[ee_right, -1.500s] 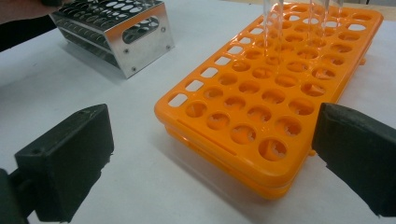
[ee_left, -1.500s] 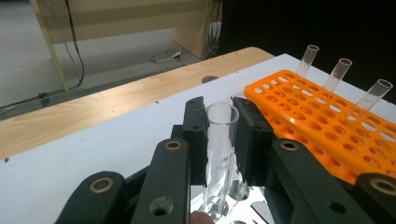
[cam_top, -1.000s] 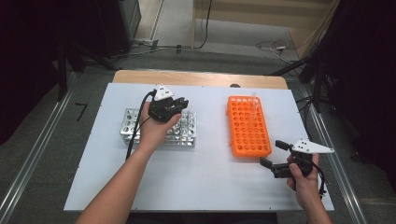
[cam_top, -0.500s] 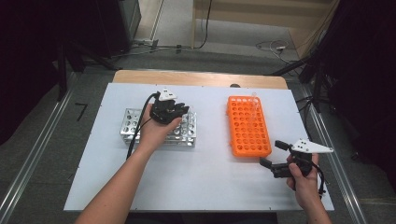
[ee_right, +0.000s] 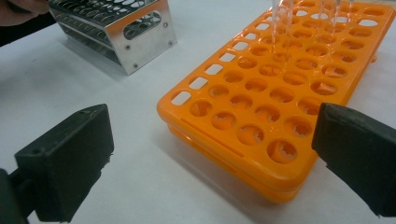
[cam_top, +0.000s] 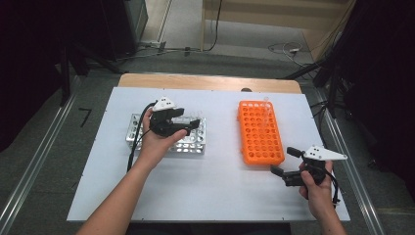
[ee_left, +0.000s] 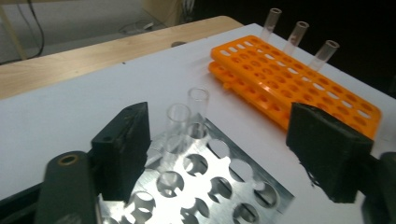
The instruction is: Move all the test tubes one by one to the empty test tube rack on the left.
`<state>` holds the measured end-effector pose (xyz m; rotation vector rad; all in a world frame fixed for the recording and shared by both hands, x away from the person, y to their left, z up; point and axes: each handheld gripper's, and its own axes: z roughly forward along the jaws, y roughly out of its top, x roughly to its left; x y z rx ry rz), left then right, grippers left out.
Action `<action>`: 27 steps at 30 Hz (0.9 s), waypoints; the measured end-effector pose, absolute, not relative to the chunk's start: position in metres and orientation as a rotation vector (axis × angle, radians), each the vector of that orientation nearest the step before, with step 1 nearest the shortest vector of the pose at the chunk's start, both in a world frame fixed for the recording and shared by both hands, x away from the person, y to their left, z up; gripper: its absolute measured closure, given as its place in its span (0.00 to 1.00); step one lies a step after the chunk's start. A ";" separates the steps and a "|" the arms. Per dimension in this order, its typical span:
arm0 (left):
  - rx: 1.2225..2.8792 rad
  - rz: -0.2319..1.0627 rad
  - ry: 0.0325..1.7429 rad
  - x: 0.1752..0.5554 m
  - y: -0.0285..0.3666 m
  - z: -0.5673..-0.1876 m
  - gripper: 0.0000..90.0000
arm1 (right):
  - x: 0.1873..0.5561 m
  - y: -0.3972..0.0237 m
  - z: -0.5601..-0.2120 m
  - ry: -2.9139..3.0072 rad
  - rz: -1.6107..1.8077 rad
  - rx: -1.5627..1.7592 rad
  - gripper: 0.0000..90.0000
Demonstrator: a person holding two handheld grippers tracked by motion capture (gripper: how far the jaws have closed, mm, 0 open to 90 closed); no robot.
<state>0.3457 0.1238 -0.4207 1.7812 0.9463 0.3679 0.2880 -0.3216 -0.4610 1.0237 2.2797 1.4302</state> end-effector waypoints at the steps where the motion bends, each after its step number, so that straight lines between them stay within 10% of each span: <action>1: 1.782 0.369 0.942 0.342 0.125 -0.421 0.16 | 0.288 -0.321 -0.461 2.280 1.430 1.023 0.00; 7: 1.763 0.360 0.912 0.317 0.132 -0.420 0.01 | 0.289 -0.320 -0.460 2.273 1.431 1.028 0.00; 27: 1.690 0.406 0.848 0.242 0.159 -0.419 0.00 | 0.301 -0.311 -0.442 2.248 1.450 1.029 0.00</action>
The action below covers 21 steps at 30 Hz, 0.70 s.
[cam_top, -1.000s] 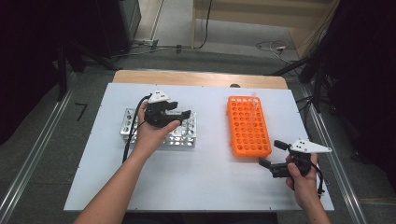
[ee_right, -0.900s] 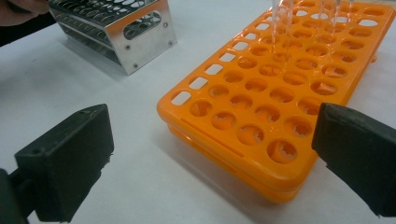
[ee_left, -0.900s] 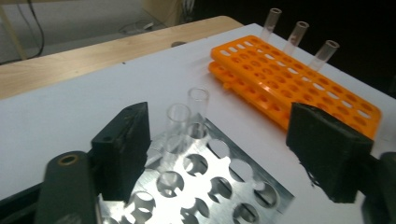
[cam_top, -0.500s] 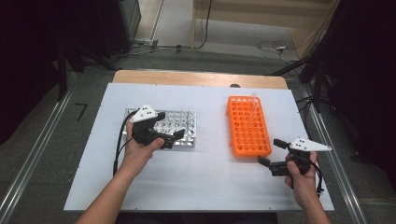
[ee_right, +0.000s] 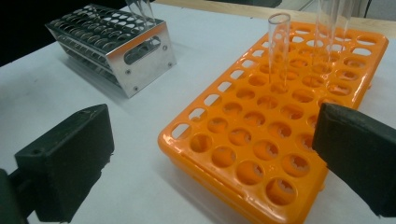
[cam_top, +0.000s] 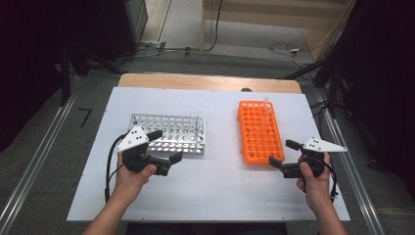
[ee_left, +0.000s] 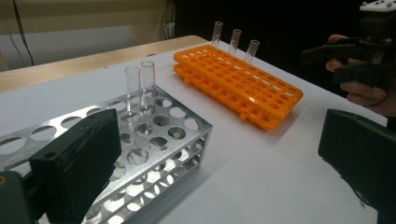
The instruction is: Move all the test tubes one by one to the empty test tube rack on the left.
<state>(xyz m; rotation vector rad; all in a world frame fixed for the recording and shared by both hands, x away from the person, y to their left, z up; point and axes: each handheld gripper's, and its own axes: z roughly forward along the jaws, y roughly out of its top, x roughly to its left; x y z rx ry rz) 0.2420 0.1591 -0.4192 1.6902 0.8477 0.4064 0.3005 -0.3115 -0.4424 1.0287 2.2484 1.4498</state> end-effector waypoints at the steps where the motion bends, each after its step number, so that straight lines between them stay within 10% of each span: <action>1: 1.684 0.400 0.847 0.239 0.160 -0.420 0.00 | 0.302 -0.311 -0.442 2.246 1.449 1.024 0.00; 21: 1.674 0.403 0.847 0.219 0.169 -0.442 0.00 | 0.352 -0.291 -0.436 2.262 1.379 1.091 0.13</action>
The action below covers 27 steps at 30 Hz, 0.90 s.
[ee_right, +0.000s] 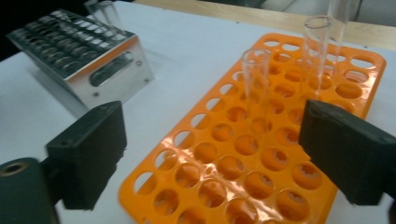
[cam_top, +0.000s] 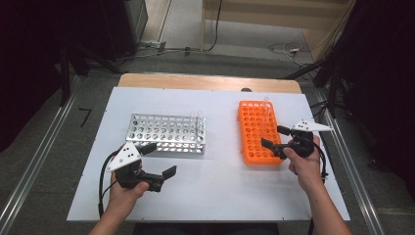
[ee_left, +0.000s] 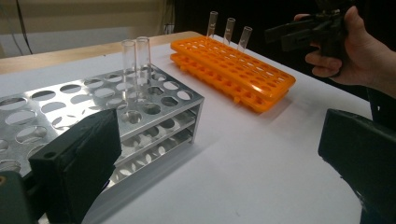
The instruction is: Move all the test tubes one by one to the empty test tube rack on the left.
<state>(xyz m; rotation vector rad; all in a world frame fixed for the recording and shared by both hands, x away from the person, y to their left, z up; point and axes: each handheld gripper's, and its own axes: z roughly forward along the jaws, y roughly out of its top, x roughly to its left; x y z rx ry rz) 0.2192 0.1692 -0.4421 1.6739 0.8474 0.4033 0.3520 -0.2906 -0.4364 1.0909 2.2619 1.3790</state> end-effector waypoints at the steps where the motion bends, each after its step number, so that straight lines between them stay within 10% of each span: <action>1: 1.676 0.401 0.850 0.220 0.169 -0.443 0.00 | 0.356 -0.289 -0.437 2.265 1.360 1.110 0.17; 10: 1.670 0.398 0.853 0.222 0.169 -0.442 0.00 | 0.384 -0.280 -0.448 2.265 1.190 1.205 0.50; 27: 1.681 0.393 0.853 0.221 0.168 -0.445 0.00 | 0.395 -0.265 -0.458 2.287 1.071 1.206 0.79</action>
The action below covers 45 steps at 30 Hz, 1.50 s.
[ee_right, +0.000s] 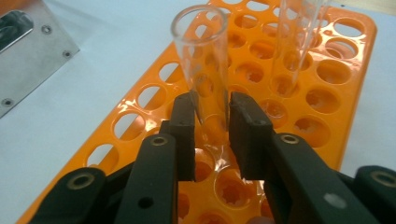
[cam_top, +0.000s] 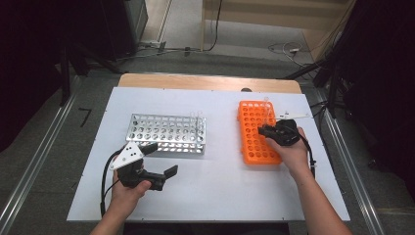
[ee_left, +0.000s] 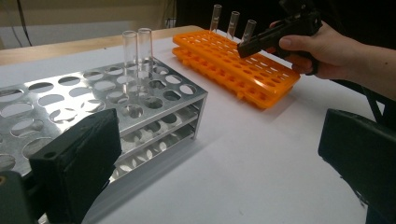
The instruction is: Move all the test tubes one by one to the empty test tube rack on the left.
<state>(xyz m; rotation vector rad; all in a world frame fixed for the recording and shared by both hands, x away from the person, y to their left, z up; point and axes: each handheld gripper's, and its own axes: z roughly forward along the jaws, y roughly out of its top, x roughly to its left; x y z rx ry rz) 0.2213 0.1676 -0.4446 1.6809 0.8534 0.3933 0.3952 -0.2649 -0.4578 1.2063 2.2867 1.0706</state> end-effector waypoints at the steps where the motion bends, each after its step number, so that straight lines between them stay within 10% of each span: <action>1: 1.679 0.396 0.847 0.221 0.167 -0.444 0.00 | 0.395 -0.264 -0.458 2.278 1.061 1.207 0.81; 45: 1.689 0.372 0.817 0.221 0.153 -0.442 0.00 | 0.300 -0.241 -0.419 2.336 1.335 0.921 0.83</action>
